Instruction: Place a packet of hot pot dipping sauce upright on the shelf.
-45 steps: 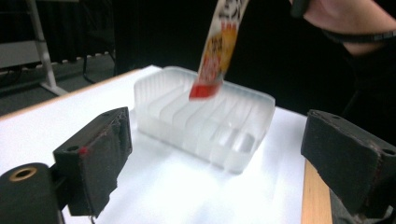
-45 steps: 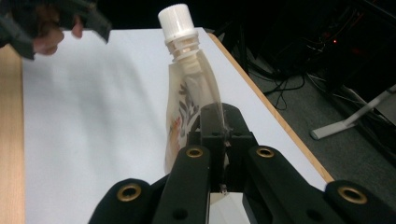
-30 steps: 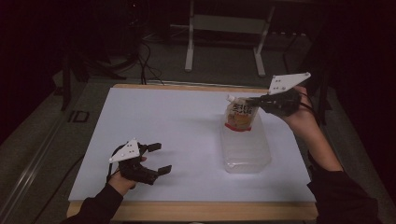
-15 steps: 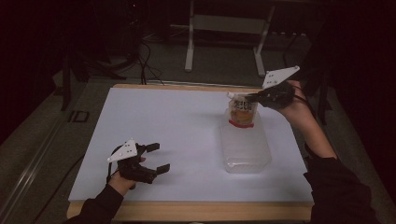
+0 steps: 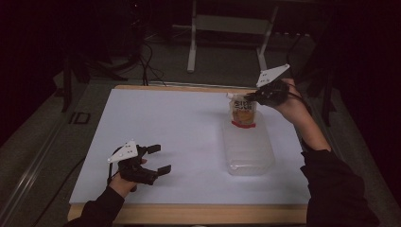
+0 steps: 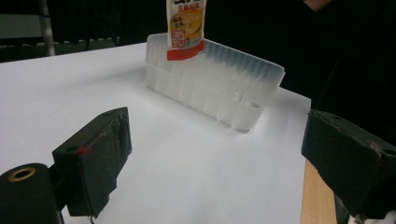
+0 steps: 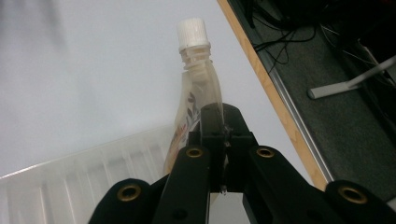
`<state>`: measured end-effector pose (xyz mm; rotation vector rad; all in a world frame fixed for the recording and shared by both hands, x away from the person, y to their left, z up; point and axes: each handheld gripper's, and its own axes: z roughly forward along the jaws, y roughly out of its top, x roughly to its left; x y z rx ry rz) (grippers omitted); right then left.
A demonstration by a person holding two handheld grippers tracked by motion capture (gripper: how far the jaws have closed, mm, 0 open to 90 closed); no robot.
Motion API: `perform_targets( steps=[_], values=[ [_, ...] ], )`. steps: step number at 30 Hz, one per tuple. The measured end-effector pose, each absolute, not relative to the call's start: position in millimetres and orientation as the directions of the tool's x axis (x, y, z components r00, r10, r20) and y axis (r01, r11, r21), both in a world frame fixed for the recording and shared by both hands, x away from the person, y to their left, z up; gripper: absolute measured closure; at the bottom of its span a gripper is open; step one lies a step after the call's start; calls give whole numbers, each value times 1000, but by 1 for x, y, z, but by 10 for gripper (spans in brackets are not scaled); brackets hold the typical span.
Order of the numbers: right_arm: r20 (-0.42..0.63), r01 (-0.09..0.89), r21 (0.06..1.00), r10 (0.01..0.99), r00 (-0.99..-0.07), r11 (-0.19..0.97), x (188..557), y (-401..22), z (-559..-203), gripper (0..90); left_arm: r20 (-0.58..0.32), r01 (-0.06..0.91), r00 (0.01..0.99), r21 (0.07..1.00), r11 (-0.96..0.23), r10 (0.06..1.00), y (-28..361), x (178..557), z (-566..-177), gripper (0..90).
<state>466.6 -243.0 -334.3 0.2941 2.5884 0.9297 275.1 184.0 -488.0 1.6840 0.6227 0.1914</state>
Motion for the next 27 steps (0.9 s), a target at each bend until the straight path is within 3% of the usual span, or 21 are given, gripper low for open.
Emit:
perform_targets(
  steps=[27],
  values=[
    [-383,-15,647,307,-871,763,492,-232,-347,894,-260,322,839,945,-51,478,185,277,-489,88]
  ],
)
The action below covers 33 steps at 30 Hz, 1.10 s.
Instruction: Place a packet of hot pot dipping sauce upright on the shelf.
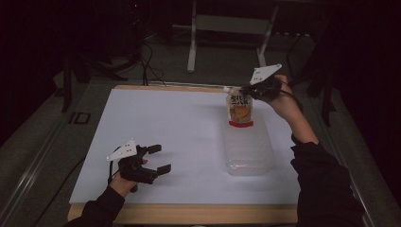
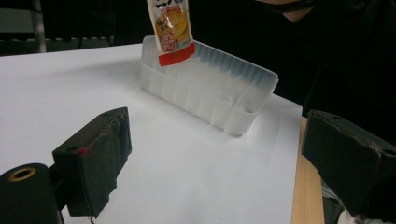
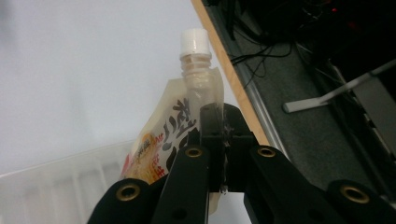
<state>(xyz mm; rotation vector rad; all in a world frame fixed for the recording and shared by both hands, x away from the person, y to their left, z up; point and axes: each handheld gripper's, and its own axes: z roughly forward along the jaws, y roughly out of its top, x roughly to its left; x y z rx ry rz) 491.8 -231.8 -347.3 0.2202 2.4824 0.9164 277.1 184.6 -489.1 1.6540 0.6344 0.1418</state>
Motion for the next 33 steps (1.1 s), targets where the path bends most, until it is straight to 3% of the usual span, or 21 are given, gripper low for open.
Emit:
perform_targets(
  steps=[11,33],
  values=[
    [-338,-32,704,296,-893,709,489,-233,-363,893,-270,330,844,943,-51,464,183,277,-490,88],
    [-157,68,818,335,-929,572,474,-265,-406,888,-264,327,846,943,-61,463,183,276,-489,88]
  ],
)
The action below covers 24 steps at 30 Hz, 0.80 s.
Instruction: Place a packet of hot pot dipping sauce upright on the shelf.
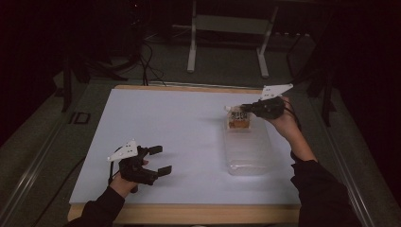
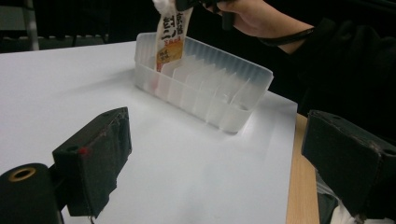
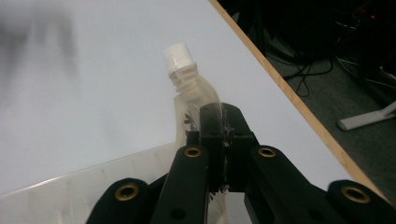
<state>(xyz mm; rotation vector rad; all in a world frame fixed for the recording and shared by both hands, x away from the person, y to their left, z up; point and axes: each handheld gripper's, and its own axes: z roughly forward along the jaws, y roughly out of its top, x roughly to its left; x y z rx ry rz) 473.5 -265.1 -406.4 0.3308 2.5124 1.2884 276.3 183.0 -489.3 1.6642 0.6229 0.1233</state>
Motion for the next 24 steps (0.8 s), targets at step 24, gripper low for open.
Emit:
perform_targets(
  steps=[24],
  values=[
    [-123,149,808,410,-904,571,468,-286,-405,664,-257,327,848,942,-75,464,181,277,-490,88]
  ],
)
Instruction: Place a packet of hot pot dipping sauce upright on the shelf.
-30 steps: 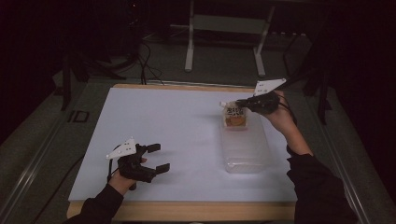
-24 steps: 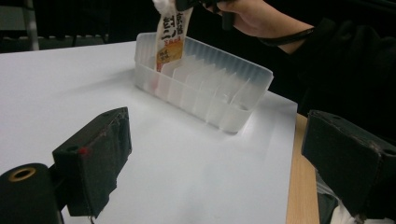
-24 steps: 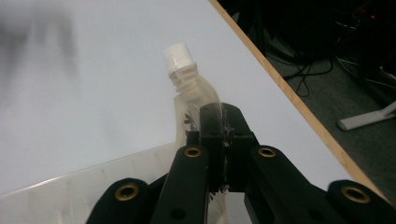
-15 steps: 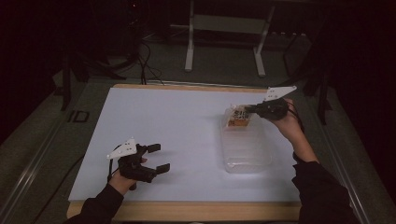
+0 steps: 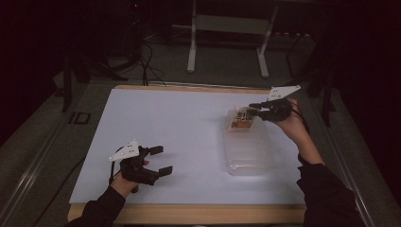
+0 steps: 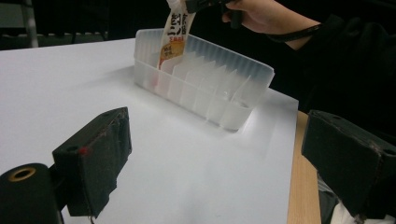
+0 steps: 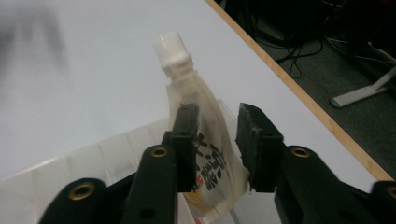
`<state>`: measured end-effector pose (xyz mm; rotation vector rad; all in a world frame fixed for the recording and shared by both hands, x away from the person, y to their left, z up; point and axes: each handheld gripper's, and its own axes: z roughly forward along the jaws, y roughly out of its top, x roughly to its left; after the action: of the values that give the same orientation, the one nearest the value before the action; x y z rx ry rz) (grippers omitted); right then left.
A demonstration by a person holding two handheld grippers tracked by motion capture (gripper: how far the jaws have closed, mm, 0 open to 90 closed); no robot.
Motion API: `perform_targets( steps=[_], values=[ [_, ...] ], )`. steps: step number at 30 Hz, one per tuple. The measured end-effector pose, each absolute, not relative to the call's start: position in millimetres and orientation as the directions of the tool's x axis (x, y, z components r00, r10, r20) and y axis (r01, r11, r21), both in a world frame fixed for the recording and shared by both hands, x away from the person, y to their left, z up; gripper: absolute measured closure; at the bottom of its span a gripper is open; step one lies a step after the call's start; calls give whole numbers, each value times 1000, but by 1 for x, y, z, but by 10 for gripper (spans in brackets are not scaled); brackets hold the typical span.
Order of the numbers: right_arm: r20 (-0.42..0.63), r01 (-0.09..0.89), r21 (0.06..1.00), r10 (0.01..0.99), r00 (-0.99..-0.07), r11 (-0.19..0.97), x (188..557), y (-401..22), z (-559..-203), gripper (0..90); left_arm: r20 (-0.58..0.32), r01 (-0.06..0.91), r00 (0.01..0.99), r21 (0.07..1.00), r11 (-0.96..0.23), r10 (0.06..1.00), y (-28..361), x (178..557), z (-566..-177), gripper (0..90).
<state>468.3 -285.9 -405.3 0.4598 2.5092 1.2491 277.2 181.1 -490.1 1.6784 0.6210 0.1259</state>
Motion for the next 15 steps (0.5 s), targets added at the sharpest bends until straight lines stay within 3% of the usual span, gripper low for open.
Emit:
perform_targets(
  steps=[11,15],
  values=[
    [-140,143,826,445,-884,545,450,-278,-383,381,-258,327,848,942,-73,463,182,277,-490,88],
    [-116,143,844,436,-892,517,442,-276,-376,234,-260,328,847,942,-71,464,182,277,-489,88]
  ],
)
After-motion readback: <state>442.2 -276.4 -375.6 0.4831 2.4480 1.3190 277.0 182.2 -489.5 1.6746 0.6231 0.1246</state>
